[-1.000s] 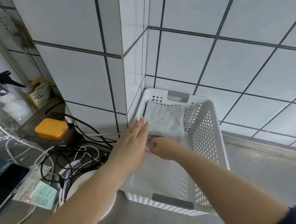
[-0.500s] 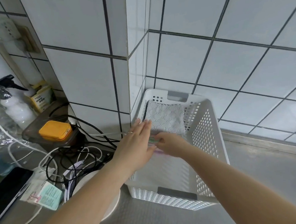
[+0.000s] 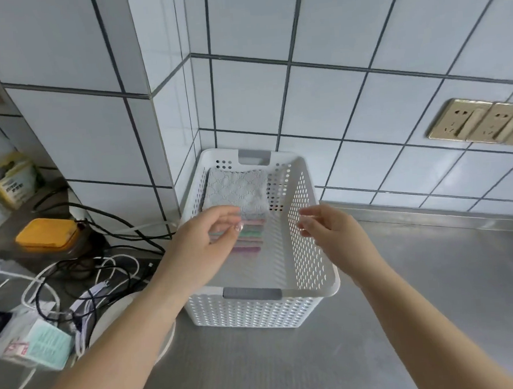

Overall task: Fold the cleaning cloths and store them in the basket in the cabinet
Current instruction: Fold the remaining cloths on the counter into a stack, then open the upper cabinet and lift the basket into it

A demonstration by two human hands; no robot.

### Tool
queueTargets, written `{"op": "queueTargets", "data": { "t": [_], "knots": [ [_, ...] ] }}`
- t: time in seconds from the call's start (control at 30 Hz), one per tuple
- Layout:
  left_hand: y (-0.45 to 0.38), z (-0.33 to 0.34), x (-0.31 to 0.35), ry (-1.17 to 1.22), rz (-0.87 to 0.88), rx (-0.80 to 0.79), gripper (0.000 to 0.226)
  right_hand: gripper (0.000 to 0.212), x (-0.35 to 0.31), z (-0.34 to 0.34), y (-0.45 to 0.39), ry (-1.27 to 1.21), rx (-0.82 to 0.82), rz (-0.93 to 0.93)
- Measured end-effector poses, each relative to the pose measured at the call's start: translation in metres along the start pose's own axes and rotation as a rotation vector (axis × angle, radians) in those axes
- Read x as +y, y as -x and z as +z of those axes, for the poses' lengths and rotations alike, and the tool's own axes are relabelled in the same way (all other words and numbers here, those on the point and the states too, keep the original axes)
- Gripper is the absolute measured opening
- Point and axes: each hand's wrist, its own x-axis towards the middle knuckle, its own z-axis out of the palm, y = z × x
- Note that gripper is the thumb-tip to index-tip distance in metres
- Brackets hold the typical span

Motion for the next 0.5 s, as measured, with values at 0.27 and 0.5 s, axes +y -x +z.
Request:
{"op": "queueTargets", "data": {
  "t": [0.27,0.5],
  "knots": [
    [0.02,0.022,0.037,0.111,0.047,-0.194,0.03,0.015,0.011,-0.03,0.064,-0.127,0.174,0.053],
    [0.039,0.025,0.046,0.24,0.125,-0.387,0.025,0.014,0.01,-0.017,0.137,-0.155,0.346,0.179]
  ]
}}
